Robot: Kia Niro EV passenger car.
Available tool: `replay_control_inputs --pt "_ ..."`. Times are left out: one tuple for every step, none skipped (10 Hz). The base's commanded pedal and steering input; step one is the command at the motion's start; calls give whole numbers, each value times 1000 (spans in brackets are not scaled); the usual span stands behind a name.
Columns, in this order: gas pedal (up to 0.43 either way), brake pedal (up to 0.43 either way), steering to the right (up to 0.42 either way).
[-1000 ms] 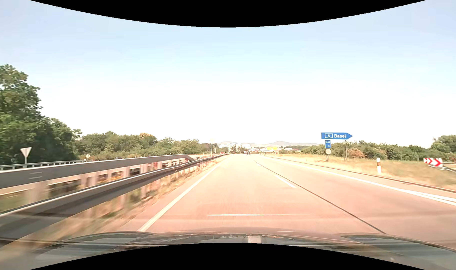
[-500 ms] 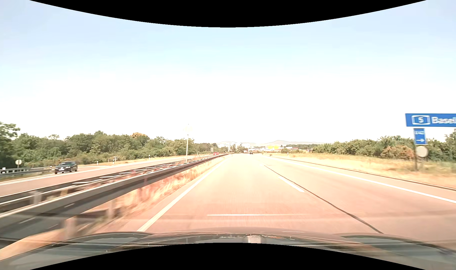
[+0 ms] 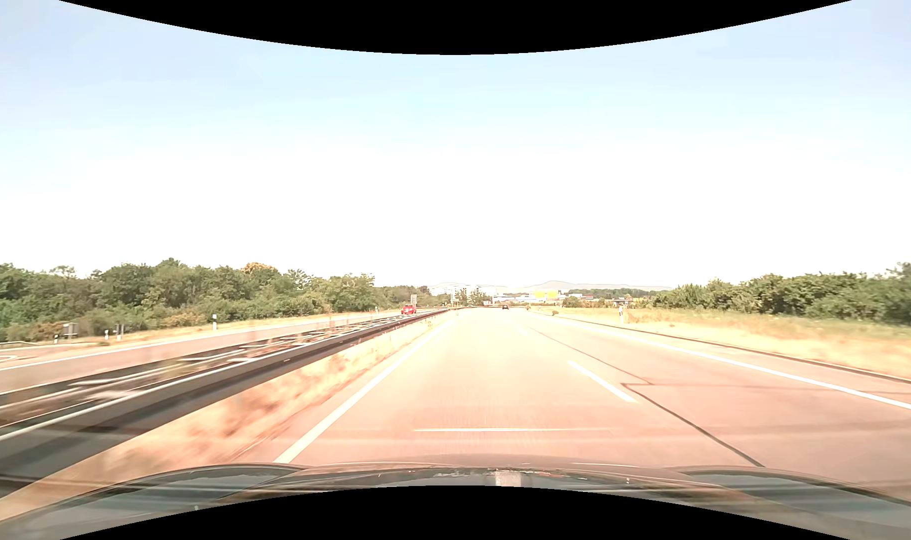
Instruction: Follow the waypoints while adhering to traffic rules and regulations
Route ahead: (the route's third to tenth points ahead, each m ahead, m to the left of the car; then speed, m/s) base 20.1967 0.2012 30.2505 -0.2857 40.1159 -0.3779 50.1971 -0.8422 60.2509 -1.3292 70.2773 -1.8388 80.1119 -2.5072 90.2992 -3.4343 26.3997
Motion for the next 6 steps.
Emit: replay_control_inputs --pt "177 0 5" --pt "177 0 5" --pt "177 0 5" --pt "177 0 5" --pt "177 0 5" --pt "177 0 5"
